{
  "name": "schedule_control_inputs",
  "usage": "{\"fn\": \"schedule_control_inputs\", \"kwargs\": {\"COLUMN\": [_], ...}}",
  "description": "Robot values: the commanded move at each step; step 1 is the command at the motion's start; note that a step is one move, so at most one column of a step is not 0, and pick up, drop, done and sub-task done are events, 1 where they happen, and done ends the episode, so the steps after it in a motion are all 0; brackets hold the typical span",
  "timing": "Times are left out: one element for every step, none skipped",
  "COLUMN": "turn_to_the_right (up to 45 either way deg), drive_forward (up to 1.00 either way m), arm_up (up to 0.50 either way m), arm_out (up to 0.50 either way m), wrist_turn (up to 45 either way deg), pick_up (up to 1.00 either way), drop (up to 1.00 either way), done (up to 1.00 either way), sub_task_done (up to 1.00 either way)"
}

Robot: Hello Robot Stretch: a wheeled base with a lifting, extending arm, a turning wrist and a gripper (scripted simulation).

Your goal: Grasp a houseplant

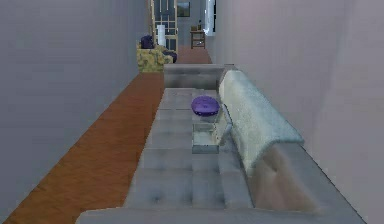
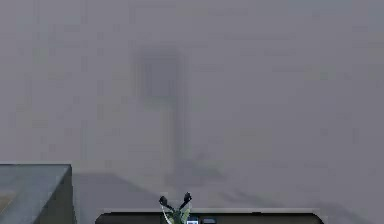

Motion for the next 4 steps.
{"fn": "schedule_control_inputs", "kwargs": {"turn_to_the_right": [0.0,0.0,0.0,0.0], "drive_forward": [0.0,0.0,0.0,0.0], "arm_up": [-0.3,0.0,0.1,0.0], "arm_out": [0.0,0.0,0.0,0.0], "wrist_turn": [0.0,0.0,0.0,0.0], "pick_up": [0.0,1.0,0.0,0.0], "drop": [0.0,0.0,0.0,0.0], "done": [0.0,0.0,0.0,1.0], "sub_task_done": [0.0,0.0,0.0,0.0]}}
